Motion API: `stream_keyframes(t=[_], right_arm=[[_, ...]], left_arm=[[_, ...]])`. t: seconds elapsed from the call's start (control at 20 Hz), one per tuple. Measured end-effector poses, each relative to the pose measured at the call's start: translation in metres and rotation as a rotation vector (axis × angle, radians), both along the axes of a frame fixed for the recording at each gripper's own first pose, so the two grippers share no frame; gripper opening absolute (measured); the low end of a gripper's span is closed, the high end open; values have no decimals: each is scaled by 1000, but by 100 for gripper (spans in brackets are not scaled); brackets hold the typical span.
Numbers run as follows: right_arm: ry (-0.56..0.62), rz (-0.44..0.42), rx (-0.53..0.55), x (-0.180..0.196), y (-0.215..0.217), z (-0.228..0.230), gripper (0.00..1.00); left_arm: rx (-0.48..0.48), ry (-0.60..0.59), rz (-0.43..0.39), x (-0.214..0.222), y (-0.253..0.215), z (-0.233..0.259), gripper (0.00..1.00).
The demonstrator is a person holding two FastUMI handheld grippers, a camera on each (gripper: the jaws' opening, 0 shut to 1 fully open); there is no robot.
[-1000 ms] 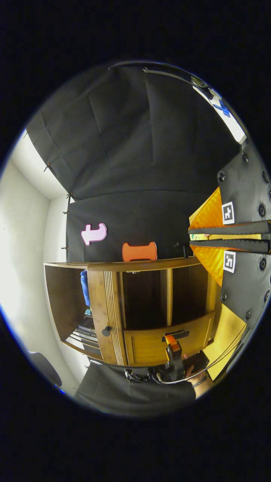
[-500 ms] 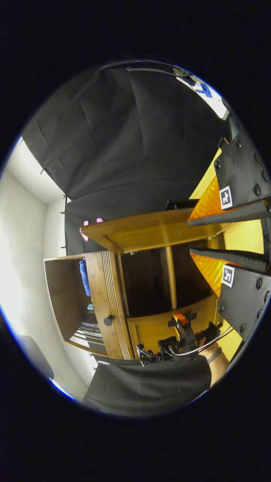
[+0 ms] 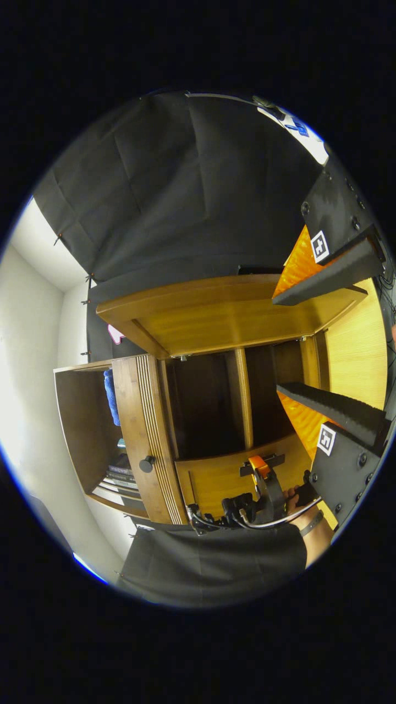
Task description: Open the right door of the double-door shoe cabinet with the right hand, and open the left door with the left hand.
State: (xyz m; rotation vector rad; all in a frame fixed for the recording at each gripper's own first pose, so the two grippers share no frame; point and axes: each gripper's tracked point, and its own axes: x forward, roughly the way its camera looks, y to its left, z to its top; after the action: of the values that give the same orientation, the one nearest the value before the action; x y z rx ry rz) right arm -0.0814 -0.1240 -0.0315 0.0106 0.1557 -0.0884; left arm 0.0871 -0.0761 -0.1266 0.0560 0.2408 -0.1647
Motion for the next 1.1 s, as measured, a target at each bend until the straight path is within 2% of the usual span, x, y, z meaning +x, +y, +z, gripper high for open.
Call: stream_keyframes(t=[0.15, 0.4, 0.6, 1.0, 1.05, 1.1], right_arm=[[-17, 51, -16, 11, 13, 5, 91], [-29, 188, -19, 30, 31, 6, 91], [-18, 242, -56, 43, 35, 4, 91], [-23, 189, -63, 61, 56, 1, 91], [-30, 184, -71, 64, 57, 4, 80], [-36, 182, -77, 65, 58, 3, 91]], left_arm=[[19, 21, 35, -30, 8, 13, 20], [70, 16, 127, -80, 33, 36, 20], [72, 7, 178, -102, 50, 47, 20], [72, 7, 148, -120, 64, 55, 20], [77, 8, 149, -122, 64, 55, 19], [79, 7, 154, -125, 68, 57, 20]])
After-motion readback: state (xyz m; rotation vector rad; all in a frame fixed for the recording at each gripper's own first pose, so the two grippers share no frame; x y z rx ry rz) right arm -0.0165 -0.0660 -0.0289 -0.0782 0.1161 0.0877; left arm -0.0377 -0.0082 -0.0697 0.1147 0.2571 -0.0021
